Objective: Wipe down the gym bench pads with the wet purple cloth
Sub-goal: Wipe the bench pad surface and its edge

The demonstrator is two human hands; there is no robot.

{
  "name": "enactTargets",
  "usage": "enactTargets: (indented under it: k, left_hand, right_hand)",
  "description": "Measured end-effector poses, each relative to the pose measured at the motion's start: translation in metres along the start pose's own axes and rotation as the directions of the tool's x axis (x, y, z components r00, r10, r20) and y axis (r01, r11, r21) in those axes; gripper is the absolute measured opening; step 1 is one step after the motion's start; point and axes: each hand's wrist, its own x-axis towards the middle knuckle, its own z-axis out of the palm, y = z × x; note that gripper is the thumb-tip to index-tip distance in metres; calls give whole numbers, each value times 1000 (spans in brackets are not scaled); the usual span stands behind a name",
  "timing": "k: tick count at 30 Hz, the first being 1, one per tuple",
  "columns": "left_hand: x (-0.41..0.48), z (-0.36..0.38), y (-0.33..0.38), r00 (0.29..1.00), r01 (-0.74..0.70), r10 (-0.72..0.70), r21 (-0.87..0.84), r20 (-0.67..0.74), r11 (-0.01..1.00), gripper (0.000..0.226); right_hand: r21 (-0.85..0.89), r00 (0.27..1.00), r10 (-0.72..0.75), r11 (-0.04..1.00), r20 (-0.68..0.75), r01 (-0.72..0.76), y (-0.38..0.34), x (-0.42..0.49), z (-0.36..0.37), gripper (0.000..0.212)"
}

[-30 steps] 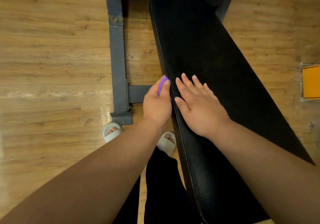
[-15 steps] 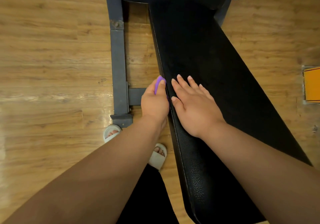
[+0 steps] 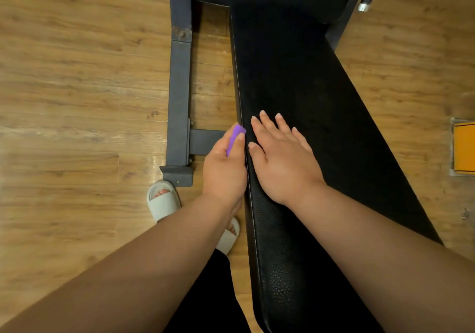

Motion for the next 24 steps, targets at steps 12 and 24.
enactTargets:
  k: [12,24]
  left_hand:
    - [11,3,-8,992,111,-119,-145,-48,983,23]
    - [24,6,-9,970,233,-243,-225,-18,946,21]
  right_hand:
    - [-30,1000,1,1000,-1,-1,-1,2,1,53]
    - [-23,1000,-4,1000,-7,4,-1,2,1,53]
